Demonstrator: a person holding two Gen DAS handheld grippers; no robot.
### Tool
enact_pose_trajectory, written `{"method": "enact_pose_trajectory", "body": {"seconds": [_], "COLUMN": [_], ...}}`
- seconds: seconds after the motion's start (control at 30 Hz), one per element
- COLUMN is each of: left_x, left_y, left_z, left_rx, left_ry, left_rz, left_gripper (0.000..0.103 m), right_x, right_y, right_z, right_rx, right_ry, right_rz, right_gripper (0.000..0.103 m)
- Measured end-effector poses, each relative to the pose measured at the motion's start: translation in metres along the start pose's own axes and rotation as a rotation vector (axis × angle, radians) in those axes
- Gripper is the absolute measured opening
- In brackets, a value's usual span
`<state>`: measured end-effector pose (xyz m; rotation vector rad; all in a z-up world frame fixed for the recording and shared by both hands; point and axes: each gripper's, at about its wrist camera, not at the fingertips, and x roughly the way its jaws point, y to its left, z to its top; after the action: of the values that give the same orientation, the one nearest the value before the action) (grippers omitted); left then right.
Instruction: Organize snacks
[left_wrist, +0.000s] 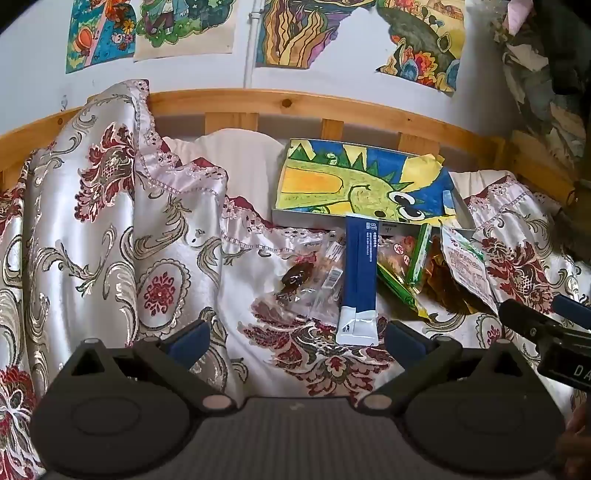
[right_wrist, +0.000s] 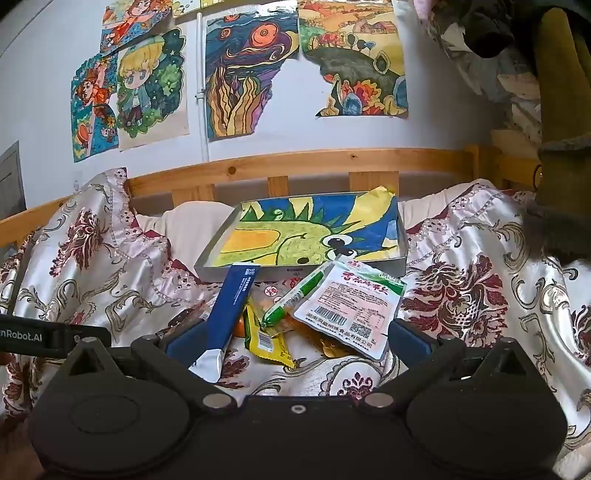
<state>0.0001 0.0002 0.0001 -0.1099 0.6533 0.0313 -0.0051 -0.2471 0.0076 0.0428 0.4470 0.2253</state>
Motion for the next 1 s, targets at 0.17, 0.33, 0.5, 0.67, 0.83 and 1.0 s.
{"method": "enact_pose_trajectory", "body": {"seconds": [0.17, 0.33, 0.5, 0.67, 0.83, 1.0], "left_x": [0.003, 0.005, 0.004, 0.004, 0.006, 0.005], "left_y": [0.001, 0.001, 0.003, 0.003, 0.004, 0.004], "left_z": [-0.005, -0.010, -0.004, -0.005, -0.007, -0.007], "left_rx": [0.004, 0.005, -0.001, -0.003, -0.013, -0.015], "left_ry": [-0.002, -0.003, 0.004, 0.006, 0.013, 0.017], "left_rz": [-0.002, 0.000, -0.001, 0.000, 0.003, 0.003], "left_gripper": [0.103, 0.103, 0.103, 0.103, 0.103, 0.103], "right_x": [0.000, 0.000, 0.000, -0.001, 0.001, 0.002], "right_y": [0.000, 0.000, 0.000, 0.000, -0.002, -0.001], "right_z": [0.000, 0.000, 0.000, 0.000, 0.002, -0.001], "right_rx": [0.002, 0.005, 0.007, 0.009, 0.011, 0.013], "right_ry": [0.003, 0.006, 0.008, 0.011, 0.012, 0.011], "right_rz": [0.000, 0.000, 0.000, 0.000, -0.001, 0.000], "right_gripper": [0.102, 0.103, 0.102, 0.102, 0.102, 0.102]}}
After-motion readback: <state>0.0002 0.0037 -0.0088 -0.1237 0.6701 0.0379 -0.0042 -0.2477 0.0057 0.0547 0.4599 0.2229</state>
